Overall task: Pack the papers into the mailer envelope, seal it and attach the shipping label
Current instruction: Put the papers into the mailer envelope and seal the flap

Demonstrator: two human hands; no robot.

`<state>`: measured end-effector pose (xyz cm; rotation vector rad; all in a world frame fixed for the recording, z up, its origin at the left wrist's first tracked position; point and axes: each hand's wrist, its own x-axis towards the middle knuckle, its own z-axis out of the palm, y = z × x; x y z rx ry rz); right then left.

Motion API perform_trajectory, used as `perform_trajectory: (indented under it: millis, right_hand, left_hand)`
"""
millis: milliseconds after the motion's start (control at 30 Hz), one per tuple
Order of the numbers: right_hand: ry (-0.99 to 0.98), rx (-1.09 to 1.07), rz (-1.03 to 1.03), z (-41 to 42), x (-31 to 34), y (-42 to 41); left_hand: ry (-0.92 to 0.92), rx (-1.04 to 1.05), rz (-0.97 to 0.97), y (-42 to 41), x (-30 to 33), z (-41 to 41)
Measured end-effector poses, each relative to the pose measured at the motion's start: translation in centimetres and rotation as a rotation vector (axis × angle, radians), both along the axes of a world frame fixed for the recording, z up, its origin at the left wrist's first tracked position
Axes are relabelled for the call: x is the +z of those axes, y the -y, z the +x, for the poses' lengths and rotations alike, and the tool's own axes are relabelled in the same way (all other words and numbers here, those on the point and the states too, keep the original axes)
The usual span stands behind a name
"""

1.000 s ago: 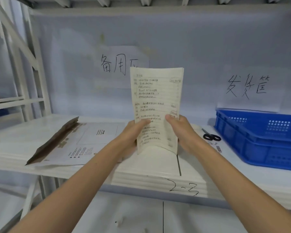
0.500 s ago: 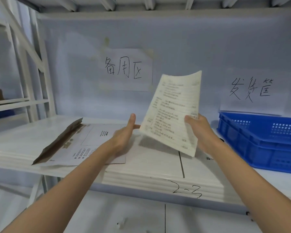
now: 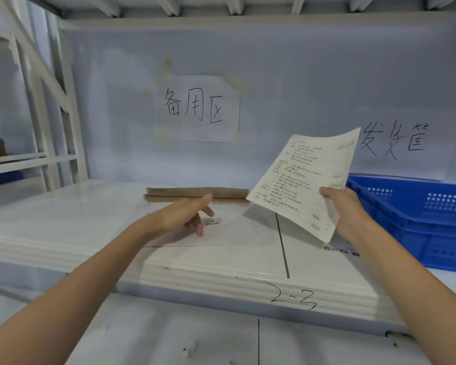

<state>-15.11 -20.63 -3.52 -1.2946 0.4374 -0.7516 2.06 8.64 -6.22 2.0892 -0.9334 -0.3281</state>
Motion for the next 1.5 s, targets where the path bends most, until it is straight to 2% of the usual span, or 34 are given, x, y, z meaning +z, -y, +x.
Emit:
perform_trajectory:
  millis: [67, 133, 200, 267, 433, 600, 867, 967, 1067, 1200, 1367, 1500]
  right_hand:
    - [-0.01, 0.014, 0.019, 0.0, -0.2, 0.2]
    - [-0.038, 0.042, 0.018, 0.1, -0.3, 0.1]
    - [-0.061, 0.065, 0.011, 0.2, -0.4, 0.0]
    - [-0.071, 0.084, 0.012, 0.2, -0.5, -0.1]
    - [-0.053, 0.213, 0.088, 1.2, 0.2, -1.6]
    - [-0.077, 0.349, 0.143, 4.8, 0.1, -5.9]
    - [-0.209, 0.249, 0.134, 6.7, -2.0, -6.6]
    - [-0.217, 0.208, 0.093, 6.0, -1.9, -6.3]
    - [-0.098, 0.218, 0.099, 5.4, -0.1, -6.8]
    - [0.018, 0.328, 0.231, 5.8, 1.0, -9.4]
    - [-0.057, 0.411, 0.325, 7.0, -1.5, -12.6]
    - [-0.153, 0.357, 0.262, 7.6, -3.3, -11.5]
  left_hand:
    - [0.197, 0.119, 0.043, 0.9, -0.6, 0.5]
    - [0.354, 0.248, 0.261, 1.8, -1.6, 0.7]
    - [0.354, 0.275, 0.512, 2.6, -2.5, 0.8]
    - [0.338, 0.223, 0.615, 3.1, -2.9, 0.8]
    - [0.312, 0.023, 0.51, 2.7, -2.0, 1.1]
    - [0.25, -0.016, 0.434, 2.5, -1.9, 1.3]
    - [0.311, -0.174, 0.344, 1.2, -2.2, 1.4]
    - [0.325, -0.185, 0.344, 1.0, -2.1, 1.3]
    - [0.339, -0.175, 0.35, 1.0, -2.0, 1.1]
    - [0.378, -0.146, 0.387, 1.2, -2.2, 1.2]
    - [0.251, -0.133, 0.256, 0.6, -2.5, 0.6]
    - [0.207, -0.1, 0.246, 0.6, -2.6, 0.6]
